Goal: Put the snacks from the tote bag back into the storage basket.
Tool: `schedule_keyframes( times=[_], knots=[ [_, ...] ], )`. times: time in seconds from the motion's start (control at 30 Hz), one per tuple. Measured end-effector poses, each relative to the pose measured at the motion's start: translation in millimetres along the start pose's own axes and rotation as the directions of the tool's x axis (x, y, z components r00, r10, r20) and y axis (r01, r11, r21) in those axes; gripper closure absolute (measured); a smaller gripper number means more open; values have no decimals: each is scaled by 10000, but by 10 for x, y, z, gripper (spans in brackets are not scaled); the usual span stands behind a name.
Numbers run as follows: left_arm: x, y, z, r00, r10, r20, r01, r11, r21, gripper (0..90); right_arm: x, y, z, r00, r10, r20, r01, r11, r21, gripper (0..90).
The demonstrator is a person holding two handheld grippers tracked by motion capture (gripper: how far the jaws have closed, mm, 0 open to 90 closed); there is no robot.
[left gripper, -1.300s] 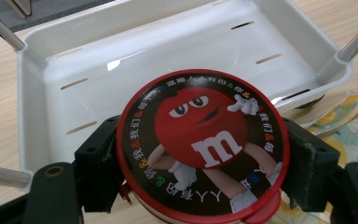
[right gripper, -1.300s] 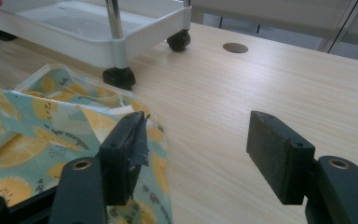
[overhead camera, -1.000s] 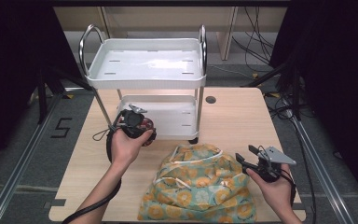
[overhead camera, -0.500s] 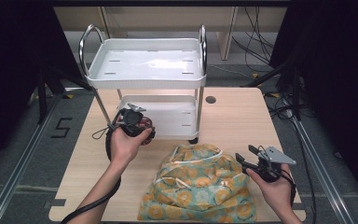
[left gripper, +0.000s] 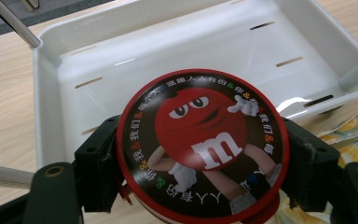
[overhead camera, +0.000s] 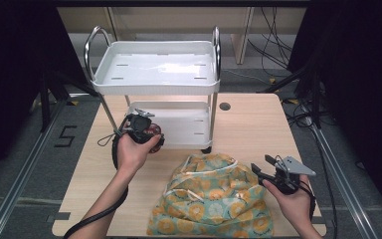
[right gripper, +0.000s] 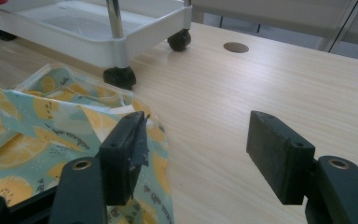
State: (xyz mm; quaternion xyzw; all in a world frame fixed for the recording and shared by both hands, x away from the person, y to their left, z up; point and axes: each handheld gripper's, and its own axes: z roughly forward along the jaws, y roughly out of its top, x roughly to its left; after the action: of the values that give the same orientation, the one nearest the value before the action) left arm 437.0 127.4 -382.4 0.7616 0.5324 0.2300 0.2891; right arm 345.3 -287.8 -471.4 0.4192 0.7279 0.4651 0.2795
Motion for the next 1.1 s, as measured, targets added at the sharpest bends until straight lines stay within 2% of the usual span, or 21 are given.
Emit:
schedule_keyframes(
  times=[0.13, 0.27, 0.33, 0.43, 0.47, 0.5, 0.53, 0.57, 0.63, 0.7, 0.77, 0.8, 1.1],
  knots=[
    [19, 9, 5, 10000, -39, -26, 39, 10000, -18, 253, -11, -1, 7, 9999, -121, 36, 121, 9999, -43, 383],
    [42, 20, 10, 9999, -92, -70, 93, 9999, 62, 253, 12, -2, -4, 9999, 109, 30, -109, 9999, 101, 383],
    [53, 23, 15, 9998, -161, -96, 162, 9998, 89, 253, -1, -1, 1, 10000, -23, 21, 23, 10000, 48, 383],
    [76, 27, 25, 9998, -158, -140, 160, 9998, 154, 253, 4, -1, -1, 10000, 94, 18, -94, 9999, 98, 383],
    [81, 26, 30, 9997, -197, -135, 199, 9997, 149, 253, -6, 1, 3, 9999, -85, 60, 85, 10000, -10, 384],
    [82, 23, 37, 9996, -258, -143, 260, 9996, 104, 253, 13, 0, -3, 9999, 152, 6, -152, 9999, 30, 383],
    [90, 24, 37, 9997, -212, -153, 214, 9997, 141, 253, 13, 0, -4, 9999, 160, 14, -160, 9999, 35, 383],
    [91, 24, 46, 9994, -312, -147, 314, 9994, 148, 253, 2, 1, 1, 10000, 37, 4, -37, 10000, -15, 383],
    [103, 31, 52, 9995, -265, -179, 268, 9995, 172, 253, -11, -2, 1, 9998, -181, -5, 182, 9998, 35, 384],
    [107, 39, 58, 9993, -337, -184, 340, 9993, 172, 253, 11, -1, -4, 9999, 127, -1, -127, 9999, 47, 383],
    [114, 49, 57, 9994, -282, -193, 285, 9994, 177, 253, 5, -3, -7, 10000, 37, 12, -37, 9999, 117, 383],
    [114, 51, 55, 9995, -237, -222, 240, 9996, 145, 253, -12, 0, 1, 9999, -171, 26, 171, 9998, -34, 383],
    [137, 72, 64, 9993, -305, -230, 310, 9993, 201, 253, -7, 1, 1, 10000, -97, -4, 97, 9999, -24, 383]
  ],
)
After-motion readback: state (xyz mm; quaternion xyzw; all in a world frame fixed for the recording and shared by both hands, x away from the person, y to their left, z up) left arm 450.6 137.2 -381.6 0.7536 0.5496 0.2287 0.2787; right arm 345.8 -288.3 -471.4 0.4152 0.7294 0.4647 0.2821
